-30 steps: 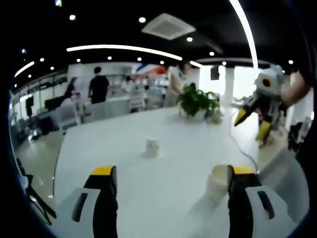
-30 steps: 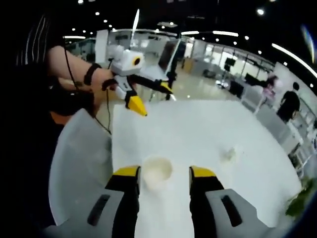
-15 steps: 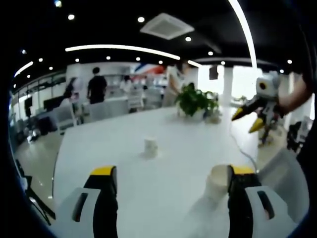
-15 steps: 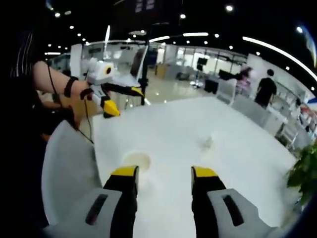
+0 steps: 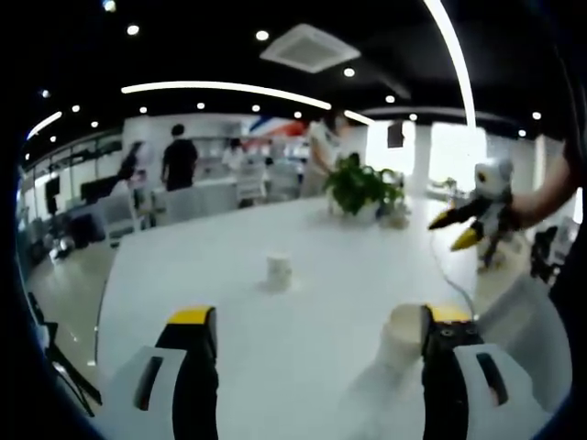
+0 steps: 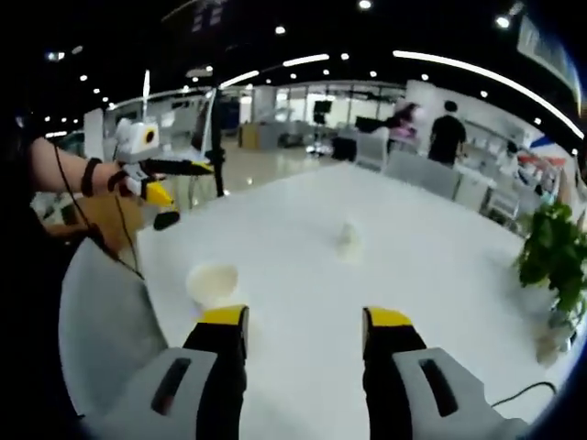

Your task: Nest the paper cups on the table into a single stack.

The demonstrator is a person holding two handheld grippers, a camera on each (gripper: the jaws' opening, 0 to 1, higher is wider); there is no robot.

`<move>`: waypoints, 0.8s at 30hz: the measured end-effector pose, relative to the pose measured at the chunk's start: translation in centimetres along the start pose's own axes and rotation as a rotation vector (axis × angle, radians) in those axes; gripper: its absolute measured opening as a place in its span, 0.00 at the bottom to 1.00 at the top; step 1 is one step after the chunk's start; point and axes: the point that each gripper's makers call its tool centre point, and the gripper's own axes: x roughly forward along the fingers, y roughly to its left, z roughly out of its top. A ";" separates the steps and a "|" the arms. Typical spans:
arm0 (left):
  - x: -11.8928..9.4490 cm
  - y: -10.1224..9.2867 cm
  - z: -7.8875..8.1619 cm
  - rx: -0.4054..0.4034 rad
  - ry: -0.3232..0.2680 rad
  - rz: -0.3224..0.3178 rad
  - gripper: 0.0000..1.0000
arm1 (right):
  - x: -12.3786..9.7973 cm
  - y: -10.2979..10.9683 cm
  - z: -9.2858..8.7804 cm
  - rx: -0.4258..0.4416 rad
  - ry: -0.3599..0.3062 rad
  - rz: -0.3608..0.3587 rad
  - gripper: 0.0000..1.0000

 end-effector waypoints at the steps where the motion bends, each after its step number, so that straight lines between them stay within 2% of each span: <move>1: 0.0 0.0 0.0 -0.002 -0.001 0.001 0.92 | -0.1 -0.2 -0.1 0.015 -0.001 -0.007 0.49; 2: -0.1 0.1 0.0 0.001 0.000 0.002 0.92 | -0.2 -0.6 0.1 0.055 -0.028 -0.029 0.50; 5: -0.1 0.1 0.0 0.001 0.000 0.000 0.91 | -0.4 -1.9 0.0 0.102 -0.044 -0.071 0.56; 7: -0.1 0.1 0.1 0.003 0.001 0.001 0.92 | -0.4 -2.1 -0.1 0.119 -0.045 -0.073 0.57; 11: 0.0 0.1 0.0 0.004 0.005 -0.001 0.92 | -0.4 -2.2 -0.7 0.133 -0.030 -0.078 0.58; 15: -0.1 0.3 0.2 0.000 0.001 0.003 0.92 | -0.6 -2.1 -0.8 0.157 -0.044 -0.084 0.62; 24: 0.0 0.3 0.3 -0.010 -0.014 0.002 0.93 | -0.8 -2.9 -0.5 0.160 -0.088 -0.130 0.82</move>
